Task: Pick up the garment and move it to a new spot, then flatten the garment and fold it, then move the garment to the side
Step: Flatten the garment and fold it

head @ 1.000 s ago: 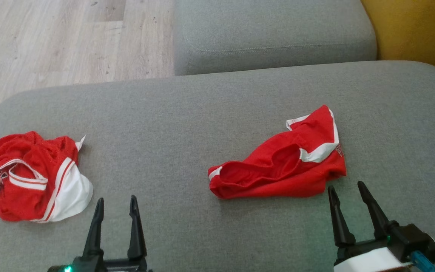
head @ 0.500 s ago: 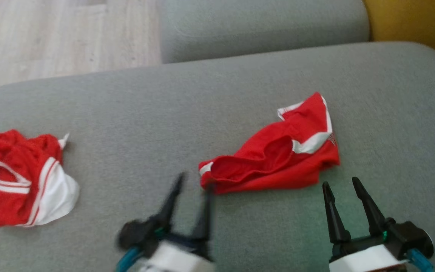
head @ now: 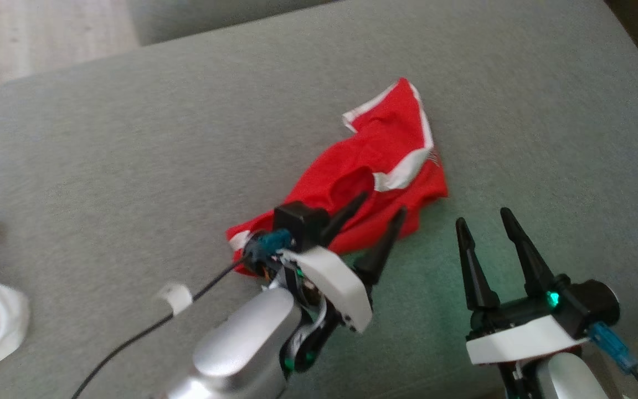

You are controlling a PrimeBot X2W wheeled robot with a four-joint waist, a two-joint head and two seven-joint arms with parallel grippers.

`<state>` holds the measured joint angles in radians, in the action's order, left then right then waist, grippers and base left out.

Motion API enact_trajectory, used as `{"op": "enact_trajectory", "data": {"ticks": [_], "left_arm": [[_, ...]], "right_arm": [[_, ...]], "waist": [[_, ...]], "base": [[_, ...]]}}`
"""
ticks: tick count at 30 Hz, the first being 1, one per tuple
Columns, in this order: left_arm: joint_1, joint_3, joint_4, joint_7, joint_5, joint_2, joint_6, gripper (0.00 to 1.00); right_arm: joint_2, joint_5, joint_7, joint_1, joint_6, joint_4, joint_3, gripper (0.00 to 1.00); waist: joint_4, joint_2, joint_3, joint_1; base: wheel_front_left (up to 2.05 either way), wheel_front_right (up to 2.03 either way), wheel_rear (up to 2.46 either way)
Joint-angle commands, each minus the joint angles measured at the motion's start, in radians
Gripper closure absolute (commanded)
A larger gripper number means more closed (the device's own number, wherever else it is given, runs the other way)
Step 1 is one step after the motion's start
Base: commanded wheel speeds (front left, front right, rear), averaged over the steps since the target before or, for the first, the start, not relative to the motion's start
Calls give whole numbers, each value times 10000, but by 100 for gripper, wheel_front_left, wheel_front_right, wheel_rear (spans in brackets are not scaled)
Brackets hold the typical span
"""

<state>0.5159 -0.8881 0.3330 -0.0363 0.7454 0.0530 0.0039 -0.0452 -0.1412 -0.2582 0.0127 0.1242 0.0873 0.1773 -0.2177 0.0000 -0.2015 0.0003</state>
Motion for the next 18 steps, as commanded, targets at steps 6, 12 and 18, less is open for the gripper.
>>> {"op": "enact_trajectory", "data": {"ticks": [6, 12, 18], "left_arm": [[1140, -31, 891, -18, 563, -28, 646, 0], [1634, -45, 1621, 532, 1285, -28, 792, 0], [1868, -227, 2034, 1257, 1624, -28, 695, 100]], "right_arm": [[-52, -155, -36, -419, 65, -283, 387, 0], [-52, -238, -36, -521, 65, -234, 496, 0], [-51, -274, -36, -481, 65, -149, 562, 0]], "waist": [[-876, 0, -597, -3], [-1164, 0, -692, -3], [-1317, 0, -550, -3]], "base": [[0, 0, 0], [0, 0, 0], [0, 0, 0]]}}
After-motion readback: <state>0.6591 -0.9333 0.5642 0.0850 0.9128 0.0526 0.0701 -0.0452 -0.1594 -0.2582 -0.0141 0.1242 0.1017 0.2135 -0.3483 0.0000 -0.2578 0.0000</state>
